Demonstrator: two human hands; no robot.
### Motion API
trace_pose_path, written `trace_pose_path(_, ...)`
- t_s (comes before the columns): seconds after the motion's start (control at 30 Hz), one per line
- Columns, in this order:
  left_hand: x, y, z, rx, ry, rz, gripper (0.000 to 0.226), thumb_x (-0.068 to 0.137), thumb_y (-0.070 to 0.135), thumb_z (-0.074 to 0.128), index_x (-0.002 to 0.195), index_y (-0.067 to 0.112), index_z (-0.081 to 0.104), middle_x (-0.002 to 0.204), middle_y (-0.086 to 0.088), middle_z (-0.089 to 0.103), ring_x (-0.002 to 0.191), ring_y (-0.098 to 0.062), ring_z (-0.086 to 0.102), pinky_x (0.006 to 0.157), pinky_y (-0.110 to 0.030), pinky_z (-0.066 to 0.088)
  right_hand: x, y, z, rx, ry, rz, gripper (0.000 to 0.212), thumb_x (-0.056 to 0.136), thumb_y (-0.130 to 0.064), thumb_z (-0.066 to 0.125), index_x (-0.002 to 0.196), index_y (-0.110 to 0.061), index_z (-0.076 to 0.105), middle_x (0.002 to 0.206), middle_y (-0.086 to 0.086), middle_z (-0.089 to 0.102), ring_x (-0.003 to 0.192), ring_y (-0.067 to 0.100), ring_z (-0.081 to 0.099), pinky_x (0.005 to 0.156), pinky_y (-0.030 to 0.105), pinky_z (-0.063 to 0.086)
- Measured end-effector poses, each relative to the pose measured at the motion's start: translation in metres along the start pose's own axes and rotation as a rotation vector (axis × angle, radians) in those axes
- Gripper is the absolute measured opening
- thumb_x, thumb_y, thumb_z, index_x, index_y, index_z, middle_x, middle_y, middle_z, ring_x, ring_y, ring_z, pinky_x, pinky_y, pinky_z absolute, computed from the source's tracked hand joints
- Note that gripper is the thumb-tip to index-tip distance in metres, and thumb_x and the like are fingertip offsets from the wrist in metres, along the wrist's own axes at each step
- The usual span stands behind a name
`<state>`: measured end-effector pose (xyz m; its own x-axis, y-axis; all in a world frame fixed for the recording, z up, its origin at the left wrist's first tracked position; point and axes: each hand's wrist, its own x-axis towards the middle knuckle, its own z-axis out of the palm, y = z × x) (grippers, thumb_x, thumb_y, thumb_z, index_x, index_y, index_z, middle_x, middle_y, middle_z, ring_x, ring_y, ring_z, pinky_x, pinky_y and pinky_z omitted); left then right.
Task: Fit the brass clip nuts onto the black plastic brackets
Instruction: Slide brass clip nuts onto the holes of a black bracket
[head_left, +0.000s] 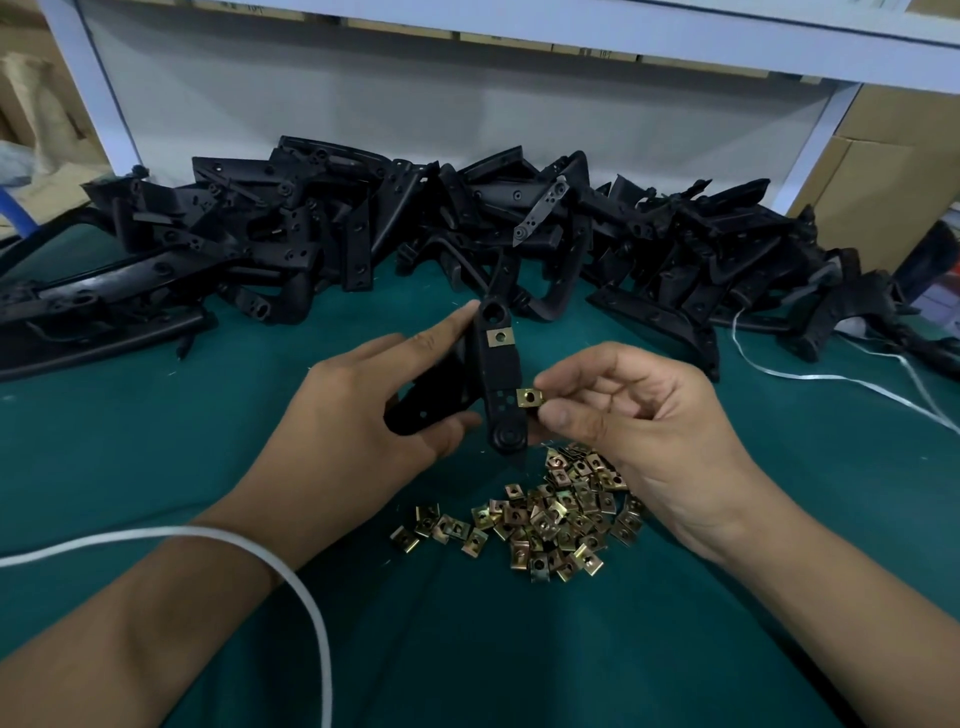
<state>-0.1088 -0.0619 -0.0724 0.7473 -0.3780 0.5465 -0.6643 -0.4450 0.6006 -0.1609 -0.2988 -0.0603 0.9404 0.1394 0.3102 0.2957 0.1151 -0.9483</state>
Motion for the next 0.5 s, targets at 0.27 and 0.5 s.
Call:
trace_pose_path(0.27,0.000,-0.001,-0.001,-0.002,-0.035,0.058,0.079,0.083,0.037,0.080,0.153,0.044,0.044,0.095,0.018,0.059,0.083,-0.007,0.059,0.074,-0.006,0.041,-0.003,-0.008,0.003,0.042,0.010,0.053,0.019,0.077,-0.008,0.082,0.096,-0.006,0.082,0.087,0.022,0.078,0.076,0.030,0.077,0.074,0.033,0.063)
trace_pose_path(0.5,0.000,0.000,0.000,-0.021,-0.055,0.084,0.080,0.084,0.034,0.080,0.154,0.042,0.043,0.099,0.015,0.060,0.089,-0.009,0.062,0.077,-0.008,0.044,-0.005,-0.013,0.004,-0.048,0.030,0.041,0.020,0.075,-0.009,0.084,0.095,-0.006,0.083,0.088,0.023,0.078,0.075,0.031,0.078,0.073,0.033,0.063)
